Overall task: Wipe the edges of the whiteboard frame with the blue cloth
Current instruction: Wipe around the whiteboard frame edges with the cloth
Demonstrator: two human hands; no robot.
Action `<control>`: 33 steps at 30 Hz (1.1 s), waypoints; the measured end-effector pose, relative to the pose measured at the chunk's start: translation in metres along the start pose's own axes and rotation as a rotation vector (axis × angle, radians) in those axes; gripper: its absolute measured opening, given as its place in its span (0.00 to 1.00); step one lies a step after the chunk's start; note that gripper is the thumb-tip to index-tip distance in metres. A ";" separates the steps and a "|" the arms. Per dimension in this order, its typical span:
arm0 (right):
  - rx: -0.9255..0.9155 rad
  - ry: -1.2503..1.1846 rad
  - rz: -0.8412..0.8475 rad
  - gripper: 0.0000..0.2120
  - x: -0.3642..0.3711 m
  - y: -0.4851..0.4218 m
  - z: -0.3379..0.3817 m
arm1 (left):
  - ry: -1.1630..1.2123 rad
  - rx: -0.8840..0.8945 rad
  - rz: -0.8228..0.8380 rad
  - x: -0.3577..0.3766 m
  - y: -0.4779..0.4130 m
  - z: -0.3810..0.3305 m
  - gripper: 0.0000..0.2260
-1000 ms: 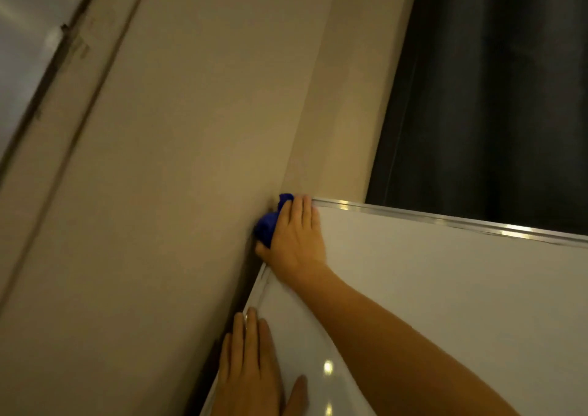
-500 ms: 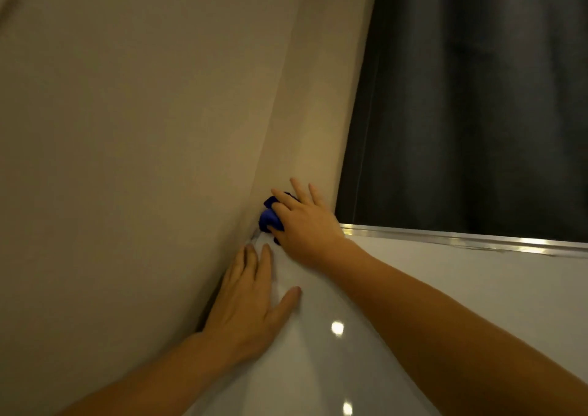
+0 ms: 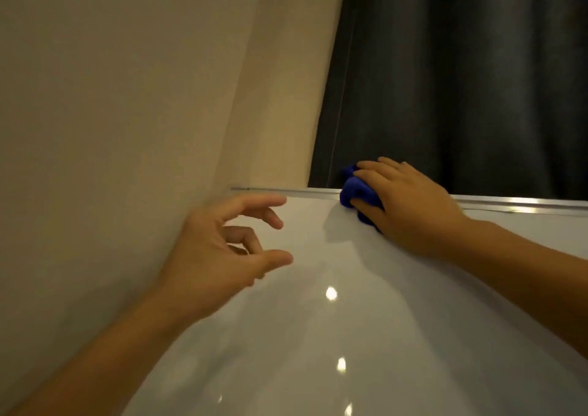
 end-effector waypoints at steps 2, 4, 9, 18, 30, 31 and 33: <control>0.030 -0.003 0.006 0.24 -0.001 0.000 0.001 | -0.393 -0.050 -0.240 -0.006 -0.010 0.034 0.12; 0.048 0.019 0.015 0.24 0.006 -0.002 0.006 | -0.488 -0.057 -0.331 -0.014 -0.022 0.058 0.09; 0.093 0.094 -0.009 0.29 0.015 -0.014 0.030 | -0.832 -0.053 -0.174 -0.012 -0.049 0.101 0.21; 0.044 0.046 -0.020 0.28 0.047 -0.038 0.100 | -0.885 -0.214 -0.050 0.005 -0.048 0.125 0.36; 0.258 0.168 -0.054 0.23 -0.011 0.032 -0.004 | -0.976 -0.227 0.150 0.059 -0.056 0.133 0.44; 0.258 0.162 -0.049 0.24 -0.012 0.033 -0.006 | -0.968 -0.187 0.157 0.063 -0.056 0.128 0.41; 0.264 0.147 -0.042 0.24 -0.015 0.033 -0.010 | -0.920 -0.080 0.193 0.078 -0.058 0.111 0.35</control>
Point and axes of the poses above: each hand's wrist, its own y-axis away from the middle knuckle, its own x-axis out of the palm, z = x × y, the point moved 10 cm from there along -y, towards the middle knuckle, and after that the axes turned 6 degrees about -z, right-handed, at the moved point
